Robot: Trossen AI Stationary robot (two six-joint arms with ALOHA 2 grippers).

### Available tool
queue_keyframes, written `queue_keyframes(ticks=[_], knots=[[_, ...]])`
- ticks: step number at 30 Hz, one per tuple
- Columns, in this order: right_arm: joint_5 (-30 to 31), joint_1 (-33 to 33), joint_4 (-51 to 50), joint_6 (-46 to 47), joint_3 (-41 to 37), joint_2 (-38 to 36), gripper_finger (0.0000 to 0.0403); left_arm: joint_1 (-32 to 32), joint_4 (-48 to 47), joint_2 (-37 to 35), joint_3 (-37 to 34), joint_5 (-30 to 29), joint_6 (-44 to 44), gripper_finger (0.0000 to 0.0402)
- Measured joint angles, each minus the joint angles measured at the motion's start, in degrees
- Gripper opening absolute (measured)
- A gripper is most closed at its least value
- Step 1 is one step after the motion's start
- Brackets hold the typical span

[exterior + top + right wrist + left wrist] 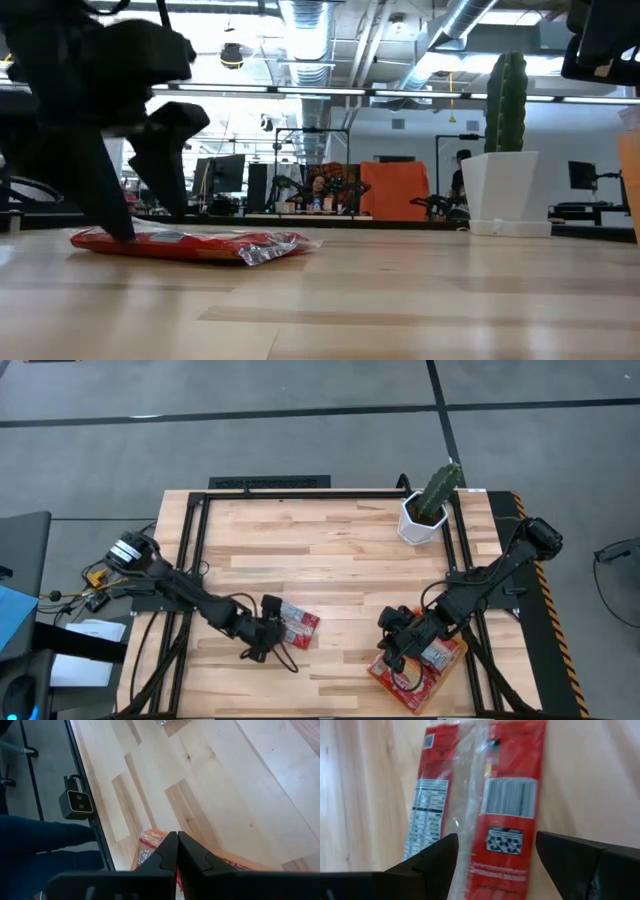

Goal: Sort popcorn bags into baskets
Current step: Put the red popcorn bag into the orange bin

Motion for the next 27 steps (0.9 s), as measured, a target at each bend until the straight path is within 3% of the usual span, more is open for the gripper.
queue_keyframes(ticks=[7,10,14,20,27], knots=[[0.00,0.00,0.02,0.06,0.00,0.00,0.0028,-0.03,1.12,5.09,0.24,-2.84,-1.83,0.0256],[-0.01,0.00,0.07,0.27,0.00,0.00,0.0033,1.16,-0.56,6.48,0.29,-0.82,-3.76,0.0247],[-0.02,0.00,0.06,1.35,0.00,0.00,0.0036,1.73,-2.53,7.86,0.63,0.03,-7.30,0.0184],[-0.02,0.00,0.81,1.55,0.00,0.00,0.0029,1.80,-4.21,8.09,1.32,-3.08,-7.52,0.0032],[0.64,-0.31,6.98,-3.38,0.00,0.00,0.0025,2.08,-11.96,7.13,8.28,0.99,-7.03,0.0008]])
